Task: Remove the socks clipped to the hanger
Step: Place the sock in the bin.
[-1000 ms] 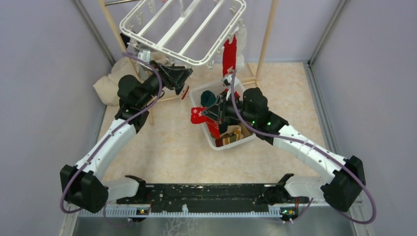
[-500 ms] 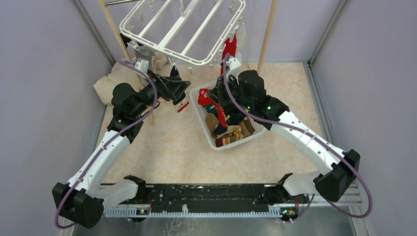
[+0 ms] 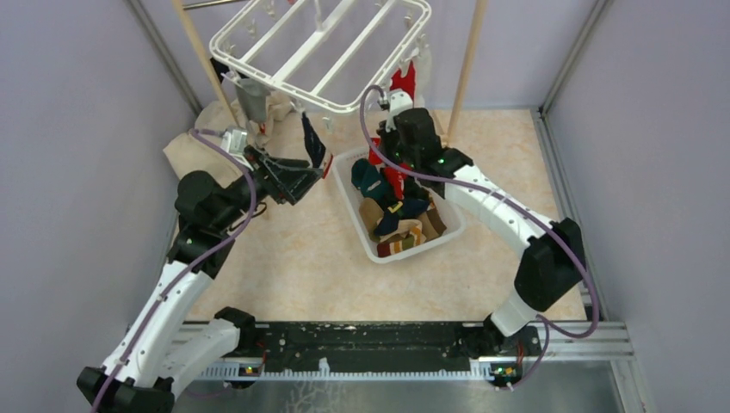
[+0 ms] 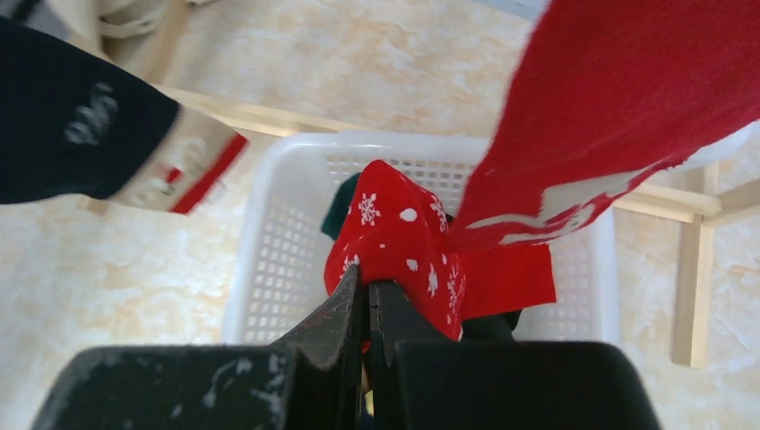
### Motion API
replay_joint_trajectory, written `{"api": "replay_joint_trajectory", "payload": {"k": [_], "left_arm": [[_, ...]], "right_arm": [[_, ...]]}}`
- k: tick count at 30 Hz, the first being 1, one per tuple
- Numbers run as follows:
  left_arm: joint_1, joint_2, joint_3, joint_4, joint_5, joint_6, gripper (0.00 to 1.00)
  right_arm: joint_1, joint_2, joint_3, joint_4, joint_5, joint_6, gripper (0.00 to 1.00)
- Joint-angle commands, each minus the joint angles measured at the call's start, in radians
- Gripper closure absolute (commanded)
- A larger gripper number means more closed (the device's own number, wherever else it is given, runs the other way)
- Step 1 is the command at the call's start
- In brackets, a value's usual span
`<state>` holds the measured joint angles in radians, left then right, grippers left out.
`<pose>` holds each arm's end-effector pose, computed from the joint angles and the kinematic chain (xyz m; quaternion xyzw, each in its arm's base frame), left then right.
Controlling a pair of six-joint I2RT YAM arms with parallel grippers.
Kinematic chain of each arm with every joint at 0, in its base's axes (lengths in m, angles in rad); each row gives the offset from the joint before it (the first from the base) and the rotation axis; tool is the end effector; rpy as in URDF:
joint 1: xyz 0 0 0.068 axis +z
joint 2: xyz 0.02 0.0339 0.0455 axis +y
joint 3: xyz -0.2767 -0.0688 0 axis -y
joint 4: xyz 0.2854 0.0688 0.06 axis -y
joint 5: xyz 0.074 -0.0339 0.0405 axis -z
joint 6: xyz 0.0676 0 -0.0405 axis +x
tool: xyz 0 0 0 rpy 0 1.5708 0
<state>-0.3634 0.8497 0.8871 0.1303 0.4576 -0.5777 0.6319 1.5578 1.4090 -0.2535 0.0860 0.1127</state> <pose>0.2259 -0.1179 0.4144 0.1050 0.6435 -0.4678 0.5967 0.3565 0.2538 0.3519 -0.1910 0.8115 0.1671 0.5264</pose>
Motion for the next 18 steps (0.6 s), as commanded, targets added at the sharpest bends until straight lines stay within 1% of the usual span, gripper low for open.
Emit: {"api": "replay_joint_trajectory", "payload": {"k": [1, 2, 5, 7, 9, 10, 12, 13, 15, 16, 17, 18], "left_arm": [[0.006, -0.05, -0.028, -0.06, 0.027, -0.019, 0.21], [0.006, -0.061, -0.034, -0.069, 0.027, -0.017, 0.21], [0.006, -0.089, -0.05, -0.096, 0.031, -0.014, 0.21], [0.006, -0.103, -0.054, -0.12, 0.033, -0.012, 0.22], [0.006, -0.116, -0.056, -0.15, 0.039, -0.009, 0.22], [0.007, -0.122, -0.056, -0.169, 0.043, -0.008, 0.22], [0.006, -0.135, -0.056, -0.2, 0.045, -0.004, 0.22], [0.006, -0.147, -0.055, -0.216, 0.047, -0.001, 0.22], [0.006, -0.168, -0.057, -0.242, 0.048, 0.004, 0.23], [0.006, -0.179, -0.054, -0.26, 0.047, 0.011, 0.23], [0.006, -0.186, -0.049, -0.28, 0.04, 0.021, 0.22], [0.006, -0.192, -0.038, -0.302, 0.035, 0.032, 0.21]], "right_arm": [[-0.03, 0.053, -0.01, 0.106, 0.025, 0.002, 0.92], [-0.032, 0.067, -0.022, 0.11, 0.009, 0.013, 0.88], [-0.034, 0.089, -0.092, 0.138, -0.034, 0.058, 0.87], [-0.034, 0.081, -0.165, 0.172, -0.076, 0.095, 0.83], [-0.035, 0.067, -0.243, 0.195, -0.11, 0.126, 0.76], [-0.034, 0.058, -0.269, 0.204, -0.121, 0.136, 0.71], [-0.034, 0.046, -0.31, 0.204, -0.153, 0.154, 0.53], [-0.034, 0.036, -0.328, 0.197, -0.166, 0.159, 0.51], [-0.031, -0.001, -0.365, 0.185, -0.167, 0.174, 0.32], [-0.031, -0.03, -0.385, 0.178, -0.163, 0.187, 0.29], [-0.029, -0.08, -0.402, 0.171, -0.153, 0.197, 0.2], [-0.028, -0.111, -0.418, 0.162, -0.145, 0.205, 0.17]]}}
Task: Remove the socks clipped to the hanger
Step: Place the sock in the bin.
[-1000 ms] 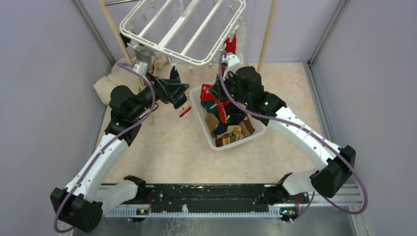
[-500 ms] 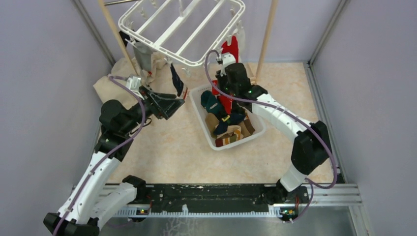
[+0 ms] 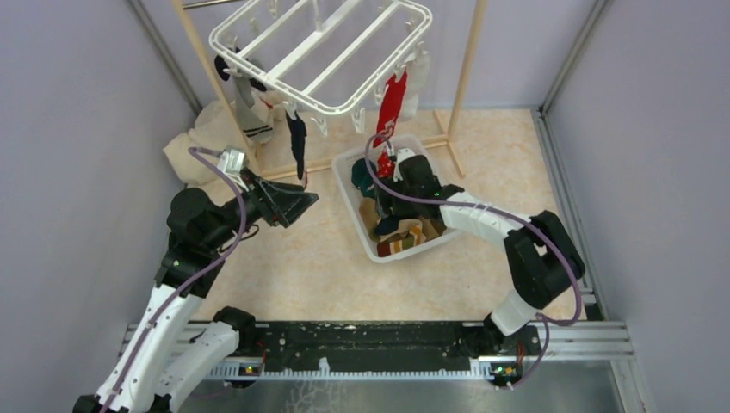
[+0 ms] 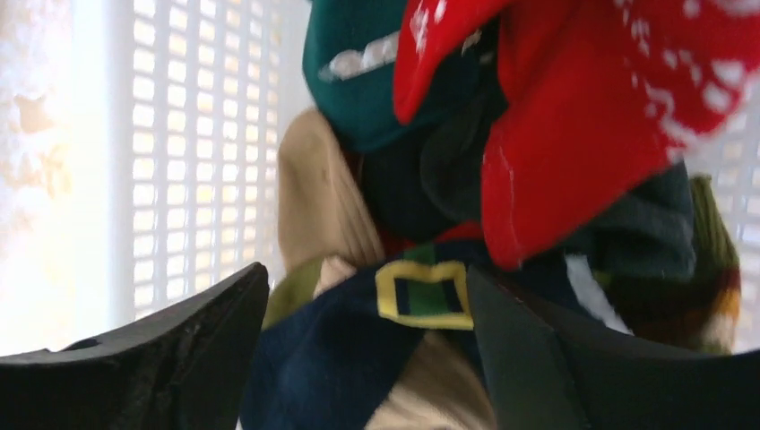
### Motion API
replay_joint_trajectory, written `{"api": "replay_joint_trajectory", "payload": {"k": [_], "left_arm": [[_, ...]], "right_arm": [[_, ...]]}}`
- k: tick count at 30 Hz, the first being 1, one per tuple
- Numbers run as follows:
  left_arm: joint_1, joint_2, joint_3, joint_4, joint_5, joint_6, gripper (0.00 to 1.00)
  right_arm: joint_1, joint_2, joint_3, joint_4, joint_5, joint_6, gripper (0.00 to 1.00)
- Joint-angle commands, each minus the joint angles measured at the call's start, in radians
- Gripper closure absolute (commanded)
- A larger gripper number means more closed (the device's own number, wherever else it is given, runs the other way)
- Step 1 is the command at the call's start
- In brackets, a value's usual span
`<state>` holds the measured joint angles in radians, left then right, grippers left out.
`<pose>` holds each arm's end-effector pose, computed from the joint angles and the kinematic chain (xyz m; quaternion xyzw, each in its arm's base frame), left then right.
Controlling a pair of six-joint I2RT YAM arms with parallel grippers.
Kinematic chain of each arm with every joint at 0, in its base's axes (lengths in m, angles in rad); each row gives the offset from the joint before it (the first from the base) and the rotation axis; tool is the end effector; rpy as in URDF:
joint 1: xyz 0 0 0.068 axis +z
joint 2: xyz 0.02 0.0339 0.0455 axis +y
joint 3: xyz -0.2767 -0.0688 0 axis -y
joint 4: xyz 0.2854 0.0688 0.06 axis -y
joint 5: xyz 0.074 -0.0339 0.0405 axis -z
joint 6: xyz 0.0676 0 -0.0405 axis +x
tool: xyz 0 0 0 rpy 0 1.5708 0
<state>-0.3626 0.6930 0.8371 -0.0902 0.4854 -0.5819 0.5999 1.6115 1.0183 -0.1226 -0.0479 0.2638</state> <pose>0.1894 -0.1056 0.3978 0.1003 0.6827 -0.4677 0.5523 0.3351 0.2331 0.1873 -0.1620 0.8953 0.1933 0.3673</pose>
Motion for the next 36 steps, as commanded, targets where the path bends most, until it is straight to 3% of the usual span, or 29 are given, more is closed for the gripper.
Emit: {"api": "replay_joint_trajectory", "payload": {"k": [1, 7, 9, 19, 27, 36], "left_arm": [[0.005, -0.035, 0.025, -0.108, 0.003, 0.046, 0.21], [0.005, -0.046, 0.09, -0.24, 0.004, 0.085, 0.15], [0.006, -0.059, 0.092, -0.265, 0.008, 0.083, 0.02], [0.005, -0.158, 0.095, -0.431, -0.007, 0.103, 0.01], [0.005, -0.182, 0.168, -0.608, -0.019, 0.13, 0.01], [0.005, -0.228, 0.194, -0.73, -0.028, 0.155, 0.01]], "right_arm": [[0.005, -0.224, -0.037, 0.017, -0.006, 0.062, 0.15], [0.026, -0.486, -0.079, -0.151, 0.019, 0.119, 0.11], [0.027, -0.553, -0.092, -0.207, -0.001, 0.132, 0.11], [0.03, -0.848, -0.192, -0.383, -0.071, 0.24, 0.11], [0.032, -0.932, -0.198, -0.439, -0.163, 0.303, 0.11], [0.032, -0.943, -0.174, -0.538, -0.215, 0.264, 0.11]]}}
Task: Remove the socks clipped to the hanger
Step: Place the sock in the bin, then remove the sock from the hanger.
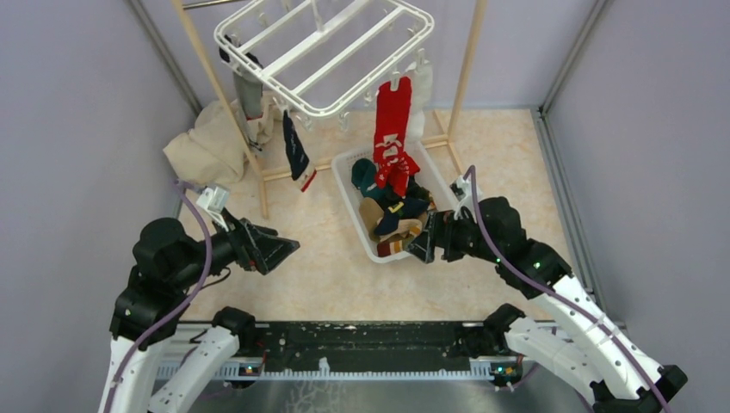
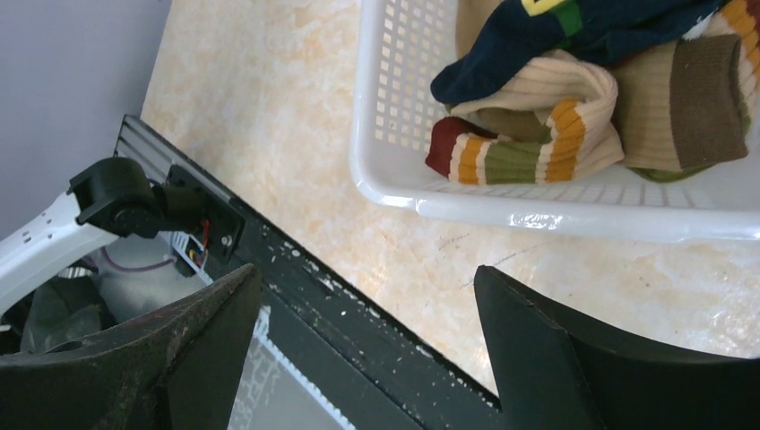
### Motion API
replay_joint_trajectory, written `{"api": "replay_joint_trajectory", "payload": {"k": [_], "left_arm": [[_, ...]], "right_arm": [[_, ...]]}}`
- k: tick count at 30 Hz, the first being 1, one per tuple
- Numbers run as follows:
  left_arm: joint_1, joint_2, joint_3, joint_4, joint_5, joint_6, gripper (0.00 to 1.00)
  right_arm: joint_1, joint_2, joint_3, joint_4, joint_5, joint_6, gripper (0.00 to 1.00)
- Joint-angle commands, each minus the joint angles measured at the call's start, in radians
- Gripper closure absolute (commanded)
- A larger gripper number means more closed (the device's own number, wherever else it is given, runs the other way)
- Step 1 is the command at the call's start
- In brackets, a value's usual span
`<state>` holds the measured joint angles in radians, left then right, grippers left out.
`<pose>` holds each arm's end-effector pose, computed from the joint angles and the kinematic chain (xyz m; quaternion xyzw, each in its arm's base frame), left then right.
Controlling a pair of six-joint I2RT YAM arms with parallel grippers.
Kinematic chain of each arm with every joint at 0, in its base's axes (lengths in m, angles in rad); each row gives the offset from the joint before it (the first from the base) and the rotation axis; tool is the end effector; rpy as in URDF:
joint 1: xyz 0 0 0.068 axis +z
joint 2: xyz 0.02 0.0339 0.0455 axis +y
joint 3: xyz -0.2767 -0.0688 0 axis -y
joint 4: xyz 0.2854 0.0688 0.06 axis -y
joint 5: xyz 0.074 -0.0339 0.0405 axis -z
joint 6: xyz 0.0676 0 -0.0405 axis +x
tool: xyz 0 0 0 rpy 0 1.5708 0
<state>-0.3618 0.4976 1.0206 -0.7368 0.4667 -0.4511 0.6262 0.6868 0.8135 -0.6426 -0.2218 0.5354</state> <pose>0.1066 -0.0728 0.4116 0.1112 0.7631 -0.4068 0.4897 0.1560 0.1312 0.3155 -0.0946 0.8554 0.3544 0.3657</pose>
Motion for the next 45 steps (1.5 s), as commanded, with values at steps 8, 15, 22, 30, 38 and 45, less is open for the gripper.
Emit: {"api": "replay_joint_trajectory", "payload": {"k": [8, 15, 22, 30, 38, 45], "left_arm": [[0.004, -0.072, -0.02, -0.129, -0.025, -0.016, 0.01], [0.004, -0.095, -0.082, 0.007, -0.023, -0.115, 0.01], [0.005, -0.047, -0.058, 0.054, -0.05, -0.074, 0.01], [0.004, 0.064, -0.067, 0.096, -0.1, -0.01, 0.01], [0.005, 0.196, -0.107, 0.246, -0.151, 0.039, 0.01], [0.005, 0.337, -0.113, 0.356, -0.186, 0.068, 0.01]], "right_arm": [[0.006, -0.023, -0.022, -0.047, -0.064, -0.019, 0.11], [0.006, -0.013, -0.056, 0.051, -0.072, 0.035, 0.11], [0.006, 0.038, -0.062, 0.191, -0.054, 0.101, 0.11], [0.006, 0.165, 0.008, 0.257, 0.016, 0.052, 0.11], [0.005, 0.237, 0.064, 0.36, 0.106, -0.019, 0.11], [0.006, 0.328, 0.112, 0.551, 0.1, -0.082, 0.15]]}}
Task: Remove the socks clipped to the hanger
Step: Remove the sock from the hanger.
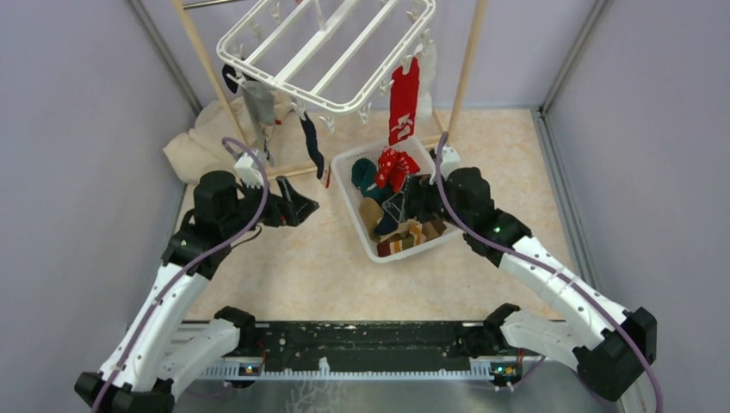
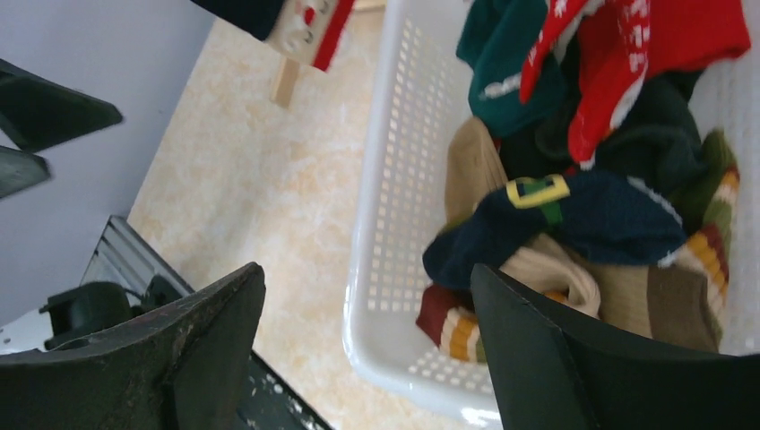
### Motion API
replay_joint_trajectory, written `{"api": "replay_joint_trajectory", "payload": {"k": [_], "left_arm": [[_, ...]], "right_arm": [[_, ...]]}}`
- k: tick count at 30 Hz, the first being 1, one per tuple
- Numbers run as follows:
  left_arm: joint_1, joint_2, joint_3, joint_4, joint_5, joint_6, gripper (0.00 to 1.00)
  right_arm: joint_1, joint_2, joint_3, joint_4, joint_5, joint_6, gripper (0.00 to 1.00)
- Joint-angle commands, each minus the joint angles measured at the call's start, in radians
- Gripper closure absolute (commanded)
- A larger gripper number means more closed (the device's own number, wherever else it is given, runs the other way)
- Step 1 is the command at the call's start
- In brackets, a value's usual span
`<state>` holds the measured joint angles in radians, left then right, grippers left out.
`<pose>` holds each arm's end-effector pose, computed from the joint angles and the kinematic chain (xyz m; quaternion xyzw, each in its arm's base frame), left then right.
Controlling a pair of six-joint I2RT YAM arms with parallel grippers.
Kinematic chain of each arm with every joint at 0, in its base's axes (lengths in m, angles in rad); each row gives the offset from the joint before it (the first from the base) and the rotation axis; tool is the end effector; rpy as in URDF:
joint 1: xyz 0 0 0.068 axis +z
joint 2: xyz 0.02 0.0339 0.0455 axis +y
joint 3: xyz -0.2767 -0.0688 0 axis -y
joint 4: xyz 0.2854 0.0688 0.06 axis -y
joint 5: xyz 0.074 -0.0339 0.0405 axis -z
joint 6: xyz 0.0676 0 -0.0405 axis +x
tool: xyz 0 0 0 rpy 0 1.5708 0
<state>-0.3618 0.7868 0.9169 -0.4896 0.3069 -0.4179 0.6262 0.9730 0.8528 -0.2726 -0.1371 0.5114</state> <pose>0.2073 -0.1003 0.3572 0.0642 0.8146 -0.3301 0.4726 0.2255 0.1745 0.3136 -0.0856 0.8260 0.3465 0.4363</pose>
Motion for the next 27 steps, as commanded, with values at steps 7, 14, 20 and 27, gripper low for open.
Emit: {"api": "replay_joint_trajectory", "payload": {"k": [7, 14, 20, 27], "left_arm": [[0.004, 0.123, -0.056, 0.228, -0.111, 0.051, 0.01], [0.004, 0.17, -0.146, 0.421, -0.186, 0.031, 0.01], [0.003, 0.205, -0.231, 0.628, -0.226, 0.004, 0.01], [-0.007, 0.254, -0.335, 0.905, -0.277, -0.01, 0.04]], "right_arm": [[0.006, 0.112, 0.106, 0.259, 0.024, -0.086, 0.17], [0.006, 0.108, 0.099, 0.248, 0.048, -0.085, 0.19], [0.005, 0.108, 0.09, 0.235, 0.034, -0.084, 0.2], [0.006, 0.099, 0.071, 0.236, 0.025, -0.068, 0.2]]}}
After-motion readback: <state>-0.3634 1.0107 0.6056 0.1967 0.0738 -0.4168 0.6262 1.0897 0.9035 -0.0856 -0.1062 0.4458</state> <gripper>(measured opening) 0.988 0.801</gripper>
